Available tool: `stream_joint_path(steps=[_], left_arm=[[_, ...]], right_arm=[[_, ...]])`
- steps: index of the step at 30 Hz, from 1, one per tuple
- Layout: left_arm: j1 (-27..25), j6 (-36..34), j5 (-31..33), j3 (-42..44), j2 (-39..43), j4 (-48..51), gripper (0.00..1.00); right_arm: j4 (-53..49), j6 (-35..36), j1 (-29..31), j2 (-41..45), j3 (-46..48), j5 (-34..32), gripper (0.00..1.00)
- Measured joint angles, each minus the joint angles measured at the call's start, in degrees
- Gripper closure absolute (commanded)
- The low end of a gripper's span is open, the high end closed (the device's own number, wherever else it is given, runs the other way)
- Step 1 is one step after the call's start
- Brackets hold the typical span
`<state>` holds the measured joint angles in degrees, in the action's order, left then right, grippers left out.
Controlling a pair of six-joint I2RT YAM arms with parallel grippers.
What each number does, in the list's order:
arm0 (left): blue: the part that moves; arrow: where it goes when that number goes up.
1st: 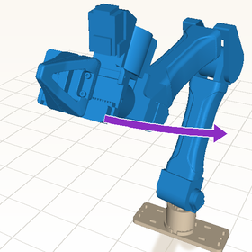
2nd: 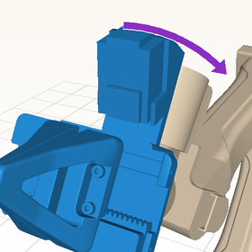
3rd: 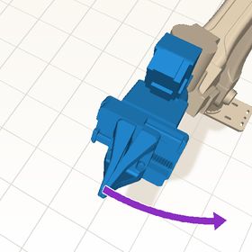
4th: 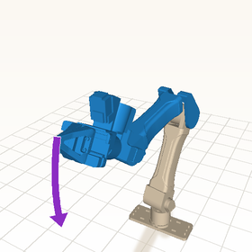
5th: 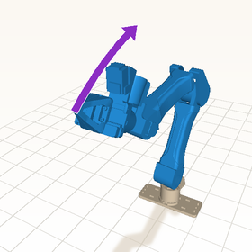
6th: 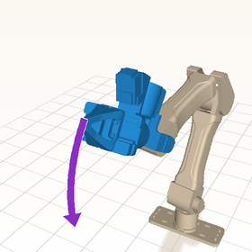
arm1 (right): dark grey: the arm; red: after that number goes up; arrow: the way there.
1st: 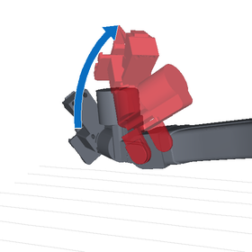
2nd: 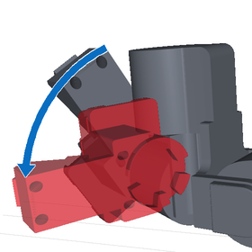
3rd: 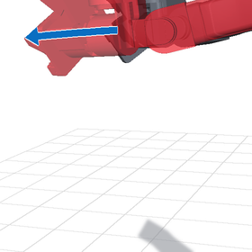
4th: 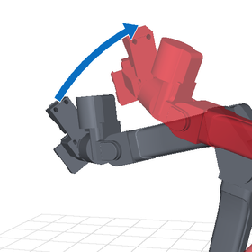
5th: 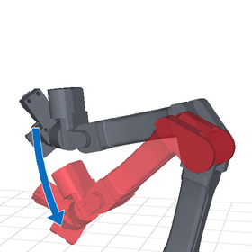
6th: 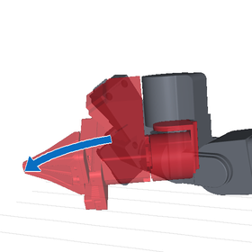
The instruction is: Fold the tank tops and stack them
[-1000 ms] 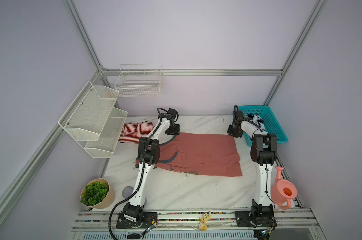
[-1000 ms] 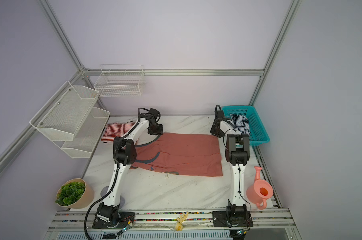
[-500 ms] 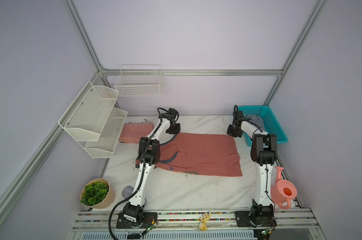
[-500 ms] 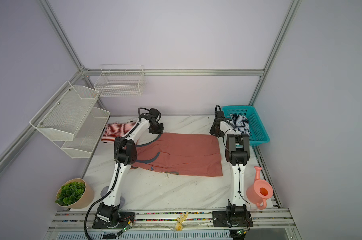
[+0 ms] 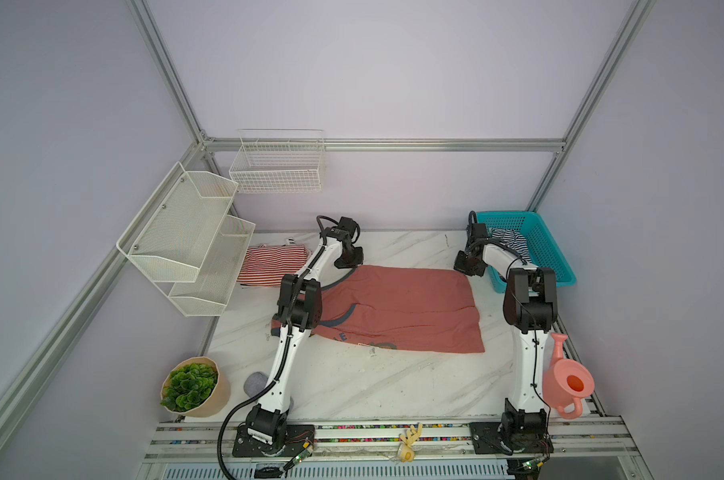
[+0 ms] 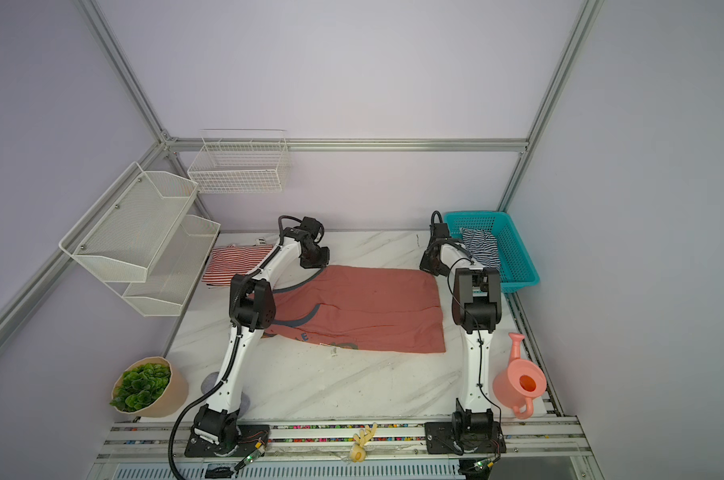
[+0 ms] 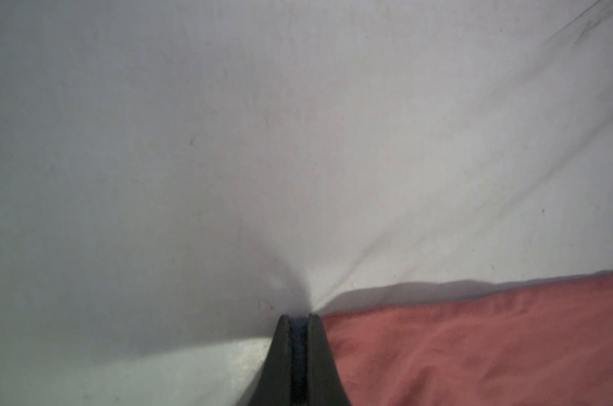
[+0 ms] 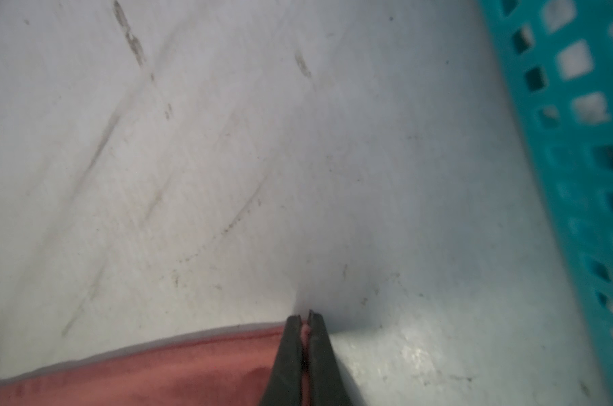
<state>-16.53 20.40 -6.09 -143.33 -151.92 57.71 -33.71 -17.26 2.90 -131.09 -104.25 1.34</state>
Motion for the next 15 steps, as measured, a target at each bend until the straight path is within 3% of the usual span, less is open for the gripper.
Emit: stream_joint_path(steps=[15], left_arm=[[-0.76, 0.02, 0.11, 12.81, 10.38, -1.97, 1.00]], right_arm=[[5.75, 0.37, 0.00, 17.68, 14.47, 1.03, 1.00]])
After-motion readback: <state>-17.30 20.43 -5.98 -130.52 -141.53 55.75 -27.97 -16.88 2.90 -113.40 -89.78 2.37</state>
